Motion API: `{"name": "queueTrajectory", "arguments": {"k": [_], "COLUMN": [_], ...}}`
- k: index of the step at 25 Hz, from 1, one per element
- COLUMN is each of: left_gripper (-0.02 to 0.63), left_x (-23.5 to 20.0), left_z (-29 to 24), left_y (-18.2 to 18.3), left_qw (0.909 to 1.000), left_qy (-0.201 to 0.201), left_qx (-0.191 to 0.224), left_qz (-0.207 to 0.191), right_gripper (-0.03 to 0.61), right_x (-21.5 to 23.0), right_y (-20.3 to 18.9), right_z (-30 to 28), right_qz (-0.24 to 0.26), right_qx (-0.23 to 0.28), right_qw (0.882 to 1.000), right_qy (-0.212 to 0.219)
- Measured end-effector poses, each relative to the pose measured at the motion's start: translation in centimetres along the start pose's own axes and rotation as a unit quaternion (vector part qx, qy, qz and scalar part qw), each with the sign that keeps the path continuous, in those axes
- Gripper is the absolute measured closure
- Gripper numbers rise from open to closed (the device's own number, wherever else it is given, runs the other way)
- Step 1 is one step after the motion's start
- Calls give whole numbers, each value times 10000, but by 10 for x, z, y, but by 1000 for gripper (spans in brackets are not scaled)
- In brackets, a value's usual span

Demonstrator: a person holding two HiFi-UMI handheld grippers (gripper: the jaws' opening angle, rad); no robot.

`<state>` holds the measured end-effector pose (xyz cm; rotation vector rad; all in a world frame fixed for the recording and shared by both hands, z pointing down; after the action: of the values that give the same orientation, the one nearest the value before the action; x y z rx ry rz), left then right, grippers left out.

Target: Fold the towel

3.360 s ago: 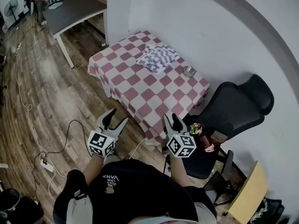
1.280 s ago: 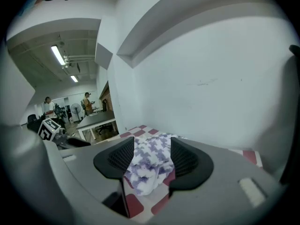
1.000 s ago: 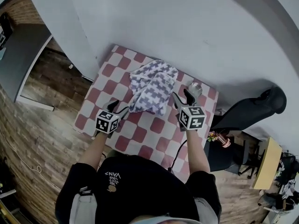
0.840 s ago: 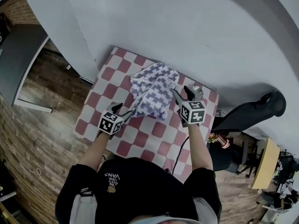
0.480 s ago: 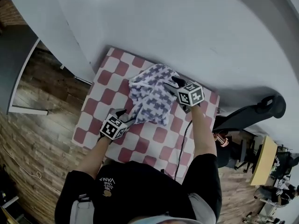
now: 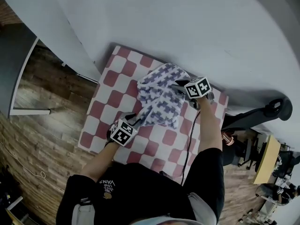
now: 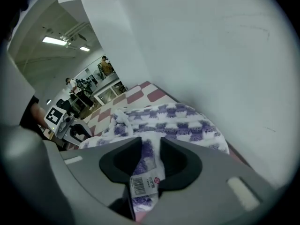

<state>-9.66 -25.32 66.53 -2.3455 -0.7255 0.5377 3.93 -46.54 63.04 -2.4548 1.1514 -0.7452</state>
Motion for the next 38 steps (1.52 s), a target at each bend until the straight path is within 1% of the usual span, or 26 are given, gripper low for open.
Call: {"name": "queueTrajectory", "arguments": {"k": [1, 2, 4, 6, 7, 10, 12, 14, 17, 18, 20, 23, 25, 27, 28, 29, 32, 35, 38], "left_gripper": [514, 532, 551, 572, 577, 581, 586, 589, 590, 591, 591, 591, 591, 591, 591, 591, 591, 591, 591], "left_x": [0, 1, 4, 5, 5, 0, -1, -4, -10, -9, -5, 1, 7, 16, 21, 28, 47, 67, 94], "left_z": [-1, -2, -5, -4, -3, 8, 20, 34, 62, 72, 93, 134, 166, 196, 211, 226, 273, 315, 350], "left_y": [-1, -1, 0, 1, 2, 5, 6, 8, 18, 23, 34, 50, 57, 59, 59, 57, 43, 23, -4], "left_qw": [9999, 9996, 9987, 9981, 9982, 9975, 9949, 9909, 9830, 9783, 9649, 9386, 9234, 9128, 9075, 9013, 8834, 8727, 8659], "left_qy": [-36, -86, -197, -345, -429, -686, -913, -1118, -1275, -1342, -1512, -1711, -1723, -1611, -1538, -1467, -1244, -936, -648], "left_qx": [-60, -111, -170, -149, -88, 166, 337, 539, 946, 1143, 1601, 2347, 2807, 3207, 3386, 3553, 4020, 4384, 4608], "left_qz": [-128, -254, -449, -480, -403, -12, 252, 519, 922, 1085, 1434, 1862, 1973, 1950, 1955, 1997, 2063, 1934, 1834], "right_gripper": [485, 542, 551, 552, 554, 555, 557, 557, 558, 558, 558, 558, 558, 558, 558, 558, 558, 558, 558], "right_x": [-4, -7, -14, -22, -28, -52, -72, -94, -129, -139, -157, -184, -206, -229, -241, -253, -292, -327, -359], "right_y": [1, 2, 5, 7, 6, -8, -26, -44, -68, -78, -101, -136, -157, -174, -181, -187, -203, -216, -235], "right_z": [3, 8, 22, 42, 55, 96, 124, 148, 181, 191, 208, 228, 240, 254, 262, 269, 283, 294, 295], "right_qz": [54, 109, 173, 183, 184, 133, -75, -338, -612, -677, -838, -1222, -1423, -1520, -1514, -1463, -1144, -846, -678], "right_qx": [84, 201, 531, 963, 1189, 1826, 2243, 2704, 3370, 3527, 3785, 4215, 4504, 4842, 4983, 5073, 5143, 5279, 5282], "right_qw": [9999, 9997, 9980, 9937, 9904, 9771, 9655, 9506, 9238, 9155, 8993, 8740, 8576, 8393, 8322, 8286, 8302, 8286, 8337], "right_qy": [-43, -119, -301, -544, -677, -1083, -1318, -1485, -1713, -1814, -2022, -2087, -2035, -1951, -1901, -1862, -1823, -1662, -1460]}}
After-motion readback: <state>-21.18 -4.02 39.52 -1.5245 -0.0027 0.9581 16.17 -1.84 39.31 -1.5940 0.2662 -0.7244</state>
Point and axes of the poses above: the fingertips, and each gripper's own axes: z backward along the fingers, x to its right, y out of its top, the point moved 1 cm from there along z, backward along the fingers, and after that the axes turned 2 degrees about -z, right-handed, at the moved point
